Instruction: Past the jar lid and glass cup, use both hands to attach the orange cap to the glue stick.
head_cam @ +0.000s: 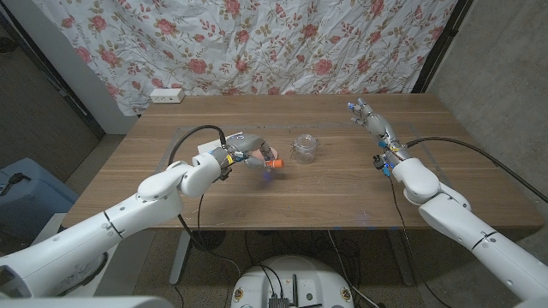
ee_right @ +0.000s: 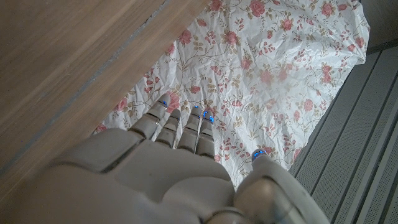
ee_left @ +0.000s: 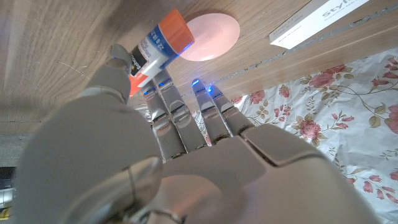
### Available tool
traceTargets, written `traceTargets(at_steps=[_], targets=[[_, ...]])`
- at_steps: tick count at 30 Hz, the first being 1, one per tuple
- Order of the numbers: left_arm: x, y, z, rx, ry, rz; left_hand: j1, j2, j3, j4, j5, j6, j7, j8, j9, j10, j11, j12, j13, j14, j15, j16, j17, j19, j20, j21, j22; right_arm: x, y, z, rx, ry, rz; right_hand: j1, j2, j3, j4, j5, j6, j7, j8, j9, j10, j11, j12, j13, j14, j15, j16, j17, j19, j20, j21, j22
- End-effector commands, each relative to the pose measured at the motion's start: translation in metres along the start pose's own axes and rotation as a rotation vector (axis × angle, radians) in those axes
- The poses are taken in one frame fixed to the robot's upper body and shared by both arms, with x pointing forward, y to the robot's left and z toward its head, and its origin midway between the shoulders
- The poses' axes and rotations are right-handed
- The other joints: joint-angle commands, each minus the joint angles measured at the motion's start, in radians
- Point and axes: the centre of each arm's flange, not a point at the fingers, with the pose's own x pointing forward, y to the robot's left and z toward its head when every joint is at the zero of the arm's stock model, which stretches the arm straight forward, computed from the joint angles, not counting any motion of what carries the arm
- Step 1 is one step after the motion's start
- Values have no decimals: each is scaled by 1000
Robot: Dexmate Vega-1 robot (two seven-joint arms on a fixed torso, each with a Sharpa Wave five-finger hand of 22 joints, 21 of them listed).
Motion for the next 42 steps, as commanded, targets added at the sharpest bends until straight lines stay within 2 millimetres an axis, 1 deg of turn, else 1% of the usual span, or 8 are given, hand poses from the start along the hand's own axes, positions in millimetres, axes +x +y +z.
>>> traceTargets(at_steps=[1,6,9,14,21,23,31,42], targets=[[0,-10,10,39,-19,-43,-22,30,28,27,4,7,-1,3,6,-3,-6,0,5,-6,-146,0,1,-7,-5,-4,1,3,-4,-7,88,10,-30,-21,18,6,6,0,-19,1,-4,1,-4,2,4,-1,-7,-11,-2,3,-9,-6,-6,3],[0,-14,11,60,-25,-66,-21,30,27,25,4,-2,-13,2,7,-14,-7,-2,5,-14,-147,0,1,-12,-3,-3,1,4,-6,-10,128,28,-4,-35,12,4,11,-1,-69,2,-9,0,-43,18,-4,-1,-27,-1,-9,4,-33,-6,-10,3],[0,-16,10,78,-31,-80,-20,30,26,24,4,-11,-18,1,9,-21,-7,-3,5,-17,-147,2,2,-15,-2,-3,1,5,-6,-13,159,37,-12,-44,9,4,14,0,-120,14,-13,0,-61,14,-3,-1,-36,1,-11,4,-39,-7,-8,3],[0,-18,9,87,-29,-91,-18,30,25,22,5,-19,-18,0,11,-30,-8,-4,5,-21,-148,3,2,-18,-1,-3,1,6,-5,-20,209,51,-18,-51,8,4,17,1,-153,26,-12,-1,-82,24,-5,-2,-45,6,-14,4,-54,-6,-10,2],[2,-21,7,110,-49,-121,-17,31,23,22,5,-27,-27,2,14,-45,-8,-5,5,-24,-147,5,4,-26,1,-3,1,6,-8,-27,242,64,-36,-56,6,3,19,2,-154,34,-6,-1,-88,29,-3,-2,-51,9,-15,4,-62,-8,-11,2],[2,-22,7,115,-50,-124,-18,31,22,22,5,-29,-28,3,14,-48,-8,-4,5,-25,-146,6,4,-29,0,-3,1,4,-12,-28,342,13,-74,-57,5,3,19,2,-152,35,-4,-1,-89,29,-2,-2,-51,9,-15,4,-63,-8,-10,2],[4,-24,4,143,-58,-155,-17,32,20,22,5,-33,-30,5,16,-57,-9,-3,6,-27,-146,7,5,-42,2,-6,0,0,-10,-31,339,22,-85,-60,7,4,21,3,-146,38,2,-1,-85,34,3,-2,-51,8,-13,5,-67,-9,-9,2],[9,-24,4,191,-62,-184,-21,27,14,23,5,-46,-32,5,17,-67,-9,0,7,-31,-144,9,5,-56,2,-6,-1,1,-8,-35,344,36,-78,-61,10,8,21,5,-134,39,8,-2,-79,29,7,-2,-47,8,-11,4,-65,-12,-6,2]])
